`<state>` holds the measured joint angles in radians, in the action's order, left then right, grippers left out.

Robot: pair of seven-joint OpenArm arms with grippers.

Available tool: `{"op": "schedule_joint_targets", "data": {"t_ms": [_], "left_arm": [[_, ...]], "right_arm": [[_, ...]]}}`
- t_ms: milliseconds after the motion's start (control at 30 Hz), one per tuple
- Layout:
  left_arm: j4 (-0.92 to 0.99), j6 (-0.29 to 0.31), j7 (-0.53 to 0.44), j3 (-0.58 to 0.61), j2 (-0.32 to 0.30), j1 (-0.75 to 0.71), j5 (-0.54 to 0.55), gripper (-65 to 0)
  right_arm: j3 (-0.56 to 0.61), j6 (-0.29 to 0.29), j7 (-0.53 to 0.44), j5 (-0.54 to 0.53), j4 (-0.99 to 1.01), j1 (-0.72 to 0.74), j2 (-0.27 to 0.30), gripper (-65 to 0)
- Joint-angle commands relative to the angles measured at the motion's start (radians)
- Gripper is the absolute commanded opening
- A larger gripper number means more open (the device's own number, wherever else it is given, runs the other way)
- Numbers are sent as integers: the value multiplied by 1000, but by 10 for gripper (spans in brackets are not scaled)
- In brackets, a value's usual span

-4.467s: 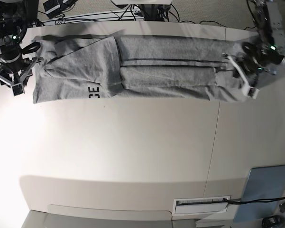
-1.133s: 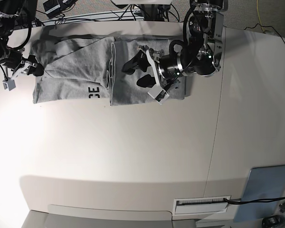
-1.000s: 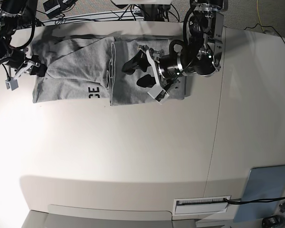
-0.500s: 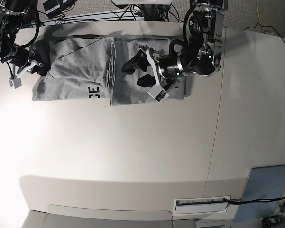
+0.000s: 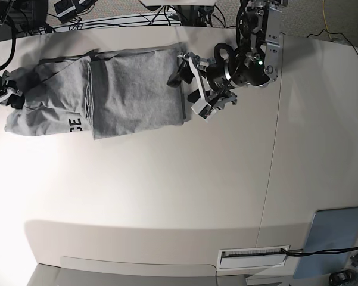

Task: Fold the T-shirt properly
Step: 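Fold the strip end near the right gripper over toward the middle, then grasp the folded bundle with both grippers and fold it over once more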

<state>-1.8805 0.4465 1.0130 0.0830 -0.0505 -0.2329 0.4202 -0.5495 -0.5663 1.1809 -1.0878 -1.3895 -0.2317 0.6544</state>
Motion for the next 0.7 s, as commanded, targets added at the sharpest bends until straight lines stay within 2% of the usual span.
{"op": "schedule_joint_targets", "data": {"t_ms": [0, 100, 200, 300, 367, 667], "left_arm": [[-7, -9, -43, -1, 3, 0, -13, -240], [26, -7, -108, -1, 3, -18, -84, -240], [92, -1, -171, -1, 3, -19, -111, -240], [166, -1, -254, -1, 4, -13, -114, -240], [209, -1, -286, -1, 3, -13, -114, -240], [283, 11, -308, -1, 3, -11, -115, -240]], "right_arm": [[-9, -6, 4, -47, -59, 9, 18, -650], [-9, -6, 31, -47, -246, -15, -46, -650], [-1, -5, 24, -8, -471, -46, -151, -650], [33, 24, 41, 8, -647, -53, -257, -650], [77, 48, 46, 13, -728, -53, -303, -650], [427, 79, -47, 174, -784, -53, -394, -650]]}}
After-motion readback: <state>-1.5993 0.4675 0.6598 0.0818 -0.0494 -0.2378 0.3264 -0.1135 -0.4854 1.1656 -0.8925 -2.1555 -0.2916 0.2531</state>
